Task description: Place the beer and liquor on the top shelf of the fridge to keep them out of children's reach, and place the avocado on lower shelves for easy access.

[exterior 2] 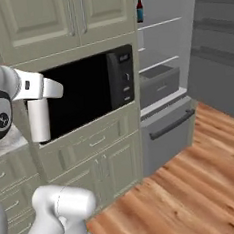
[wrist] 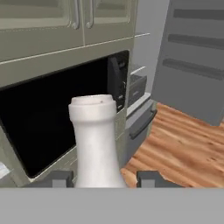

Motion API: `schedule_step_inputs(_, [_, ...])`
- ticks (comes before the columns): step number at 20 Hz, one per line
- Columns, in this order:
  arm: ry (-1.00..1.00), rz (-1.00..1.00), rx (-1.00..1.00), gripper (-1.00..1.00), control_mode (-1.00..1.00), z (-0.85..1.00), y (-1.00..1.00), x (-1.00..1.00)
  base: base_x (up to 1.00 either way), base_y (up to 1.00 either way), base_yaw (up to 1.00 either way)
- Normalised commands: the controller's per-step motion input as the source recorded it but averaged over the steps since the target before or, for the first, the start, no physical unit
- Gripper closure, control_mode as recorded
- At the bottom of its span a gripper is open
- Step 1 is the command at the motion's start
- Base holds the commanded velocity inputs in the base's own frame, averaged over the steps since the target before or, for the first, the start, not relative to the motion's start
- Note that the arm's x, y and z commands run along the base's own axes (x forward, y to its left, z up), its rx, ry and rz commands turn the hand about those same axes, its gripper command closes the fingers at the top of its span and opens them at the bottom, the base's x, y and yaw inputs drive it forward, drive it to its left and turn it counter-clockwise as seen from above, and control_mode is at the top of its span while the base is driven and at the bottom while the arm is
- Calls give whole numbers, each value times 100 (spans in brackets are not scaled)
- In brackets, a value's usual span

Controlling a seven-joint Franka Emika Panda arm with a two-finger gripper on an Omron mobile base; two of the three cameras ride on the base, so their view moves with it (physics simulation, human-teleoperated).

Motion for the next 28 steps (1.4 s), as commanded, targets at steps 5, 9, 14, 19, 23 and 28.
schedule_step_inputs(5, [0, 0, 0, 100, 100, 0, 0, 0, 84, -100, 27])
schedule_step_inputs(9, [0, 0, 0, 100, 100, 0, 0, 0, 71, -100, 16])
schedule_step_inputs(14, [0, 0, 0, 100, 100, 0, 0, 0, 64, -100, 8])
schedule_step_inputs(19, [0, 0, 0, 100, 100, 0, 0, 0, 72, -88, 13])
schedule_step_inputs(23, [0, 0, 0, 100, 100, 0, 0, 0, 76, -82, 22])
schedule_step_inputs(28, [0, 0, 0, 100, 100, 0, 0, 0, 74, -76, 29])
